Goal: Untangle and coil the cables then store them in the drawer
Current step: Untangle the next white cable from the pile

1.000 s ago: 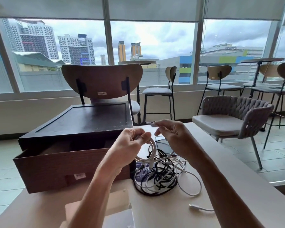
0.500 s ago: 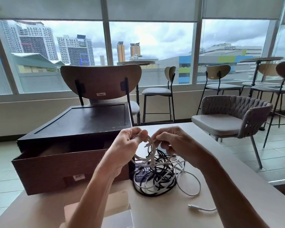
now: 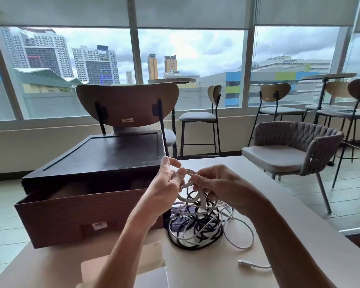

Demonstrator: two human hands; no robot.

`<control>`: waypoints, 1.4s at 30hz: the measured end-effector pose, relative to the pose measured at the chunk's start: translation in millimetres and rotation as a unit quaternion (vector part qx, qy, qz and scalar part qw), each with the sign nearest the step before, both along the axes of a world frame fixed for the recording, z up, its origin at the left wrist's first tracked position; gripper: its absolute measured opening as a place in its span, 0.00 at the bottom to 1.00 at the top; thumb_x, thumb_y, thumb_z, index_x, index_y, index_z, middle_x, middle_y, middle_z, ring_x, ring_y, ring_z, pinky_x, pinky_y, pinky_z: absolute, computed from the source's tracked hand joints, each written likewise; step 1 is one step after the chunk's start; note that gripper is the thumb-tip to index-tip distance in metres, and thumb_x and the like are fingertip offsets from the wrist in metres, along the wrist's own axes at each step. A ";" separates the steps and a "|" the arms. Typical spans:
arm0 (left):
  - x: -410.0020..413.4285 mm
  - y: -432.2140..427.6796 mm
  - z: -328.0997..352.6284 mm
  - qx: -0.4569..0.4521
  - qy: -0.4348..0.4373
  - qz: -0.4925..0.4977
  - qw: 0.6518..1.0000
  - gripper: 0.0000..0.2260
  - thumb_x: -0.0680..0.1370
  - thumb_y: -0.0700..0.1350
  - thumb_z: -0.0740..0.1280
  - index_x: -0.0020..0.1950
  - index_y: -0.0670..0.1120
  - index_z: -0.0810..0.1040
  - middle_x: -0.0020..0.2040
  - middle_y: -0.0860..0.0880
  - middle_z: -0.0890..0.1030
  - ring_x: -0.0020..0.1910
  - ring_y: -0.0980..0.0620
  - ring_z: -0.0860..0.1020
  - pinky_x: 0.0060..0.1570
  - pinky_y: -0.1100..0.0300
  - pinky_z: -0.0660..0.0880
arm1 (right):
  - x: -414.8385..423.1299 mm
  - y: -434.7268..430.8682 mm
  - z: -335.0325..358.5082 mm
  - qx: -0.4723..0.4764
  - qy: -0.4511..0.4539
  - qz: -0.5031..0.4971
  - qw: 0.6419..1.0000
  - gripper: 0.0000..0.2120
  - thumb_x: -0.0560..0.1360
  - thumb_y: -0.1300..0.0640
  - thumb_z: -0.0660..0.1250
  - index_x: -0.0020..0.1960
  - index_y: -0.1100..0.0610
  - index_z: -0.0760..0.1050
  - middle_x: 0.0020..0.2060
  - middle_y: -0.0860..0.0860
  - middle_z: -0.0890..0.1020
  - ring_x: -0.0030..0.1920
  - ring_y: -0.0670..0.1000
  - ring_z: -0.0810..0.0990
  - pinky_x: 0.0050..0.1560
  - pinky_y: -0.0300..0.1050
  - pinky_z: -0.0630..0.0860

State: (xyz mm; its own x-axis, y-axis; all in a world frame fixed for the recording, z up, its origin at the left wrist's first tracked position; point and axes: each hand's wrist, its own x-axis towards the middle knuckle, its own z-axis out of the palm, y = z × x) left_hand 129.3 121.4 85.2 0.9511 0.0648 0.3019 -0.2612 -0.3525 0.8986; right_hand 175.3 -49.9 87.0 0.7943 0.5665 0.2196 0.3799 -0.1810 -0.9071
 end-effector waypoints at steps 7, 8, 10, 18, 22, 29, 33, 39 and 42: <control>-4.5 5.3 1.2 0.176 -0.096 0.043 0.979 0.05 0.79 0.50 0.69 0.47 0.55 0.73 0.55 0.56 0.75 0.56 0.63 0.74 0.49 0.69 0.69 | 3.1 0.5 -3.0 0.038 0.008 -0.046 0.998 0.12 0.81 0.57 0.66 0.45 0.64 0.82 0.31 0.48 0.79 0.31 0.44 0.73 0.29 0.34 0.67; -4.7 5.3 0.6 0.205 -0.114 0.055 0.970 0.06 0.78 0.52 0.71 0.48 0.55 0.74 0.55 0.58 0.74 0.57 0.63 0.73 0.51 0.69 0.69 | 3.2 0.8 -3.1 0.040 0.004 -0.050 0.998 0.12 0.81 0.57 0.66 0.45 0.64 0.82 0.31 0.47 0.79 0.30 0.43 0.72 0.29 0.33 0.67; -3.9 4.0 -2.1 0.258 -0.164 0.083 0.948 0.07 0.76 0.52 0.73 0.49 0.53 0.77 0.56 0.58 0.73 0.55 0.62 0.74 0.51 0.70 0.69 | 3.5 1.3 -3.4 0.044 -0.001 -0.053 0.998 0.12 0.81 0.58 0.66 0.44 0.64 0.82 0.29 0.46 0.78 0.28 0.42 0.72 0.28 0.33 0.66; -6.2 -8.0 -6.3 0.358 -0.268 0.145 0.883 0.07 0.77 0.48 0.72 0.46 0.44 0.82 0.57 0.56 0.74 0.53 0.57 0.73 0.44 0.56 0.80 | 4.4 2.9 -5.8 0.028 -0.024 -0.071 0.997 0.13 0.80 0.58 0.67 0.45 0.67 0.81 0.27 0.46 0.76 0.26 0.41 0.71 0.30 0.36 0.67; -2.9 -7.2 -11.4 0.361 -0.282 0.162 0.874 0.06 0.77 0.46 0.73 0.48 0.43 0.82 0.57 0.54 0.71 0.53 0.56 0.70 0.46 0.57 0.80 | 6.8 2.2 -6.8 0.024 -0.022 -0.069 0.997 0.11 0.80 0.59 0.67 0.43 0.64 0.82 0.26 0.45 0.77 0.26 0.41 0.71 0.29 0.34 0.67; 0.6 -3.6 -15.5 0.300 -0.247 0.125 0.913 0.04 0.78 0.43 0.72 0.44 0.45 0.79 0.44 0.56 0.72 0.38 0.61 0.74 0.40 0.69 0.74 | 14.3 0.6 -16.2 -0.014 -0.026 -0.074 0.997 0.12 0.79 0.57 0.69 0.39 0.60 0.82 0.26 0.46 0.77 0.27 0.43 0.71 0.31 0.37 0.68; 1.3 8.5 -9.1 0.251 -0.241 0.148 0.926 0.08 0.78 0.36 0.71 0.42 0.47 0.76 0.41 0.56 0.76 0.36 0.63 0.78 0.36 0.74 0.74 | 18.2 -4.1 -19.7 0.008 0.002 -0.085 0.996 0.10 0.78 0.57 0.70 0.46 0.65 0.83 0.30 0.50 0.79 0.29 0.45 0.73 0.32 0.39 0.70; -2.7 32.7 5.1 0.192 -0.262 0.223 0.919 0.08 0.79 0.36 0.68 0.41 0.44 0.73 0.42 0.57 0.77 0.34 0.61 0.82 0.28 0.72 0.74 | 18.4 -6.4 -18.6 0.031 0.018 -0.081 0.996 0.09 0.77 0.59 0.71 0.49 0.65 0.84 0.34 0.54 0.82 0.31 0.45 0.76 0.31 0.36 0.72; -2.4 36.8 4.5 0.186 -0.272 0.261 0.907 0.08 0.79 0.37 0.69 0.42 0.45 0.74 0.41 0.56 0.77 0.32 0.60 0.81 0.30 0.73 0.72 | 15.9 -0.5 -18.3 0.012 -0.006 -0.088 0.996 0.08 0.77 0.58 0.71 0.48 0.64 0.84 0.33 0.52 0.82 0.31 0.45 0.75 0.32 0.38 0.72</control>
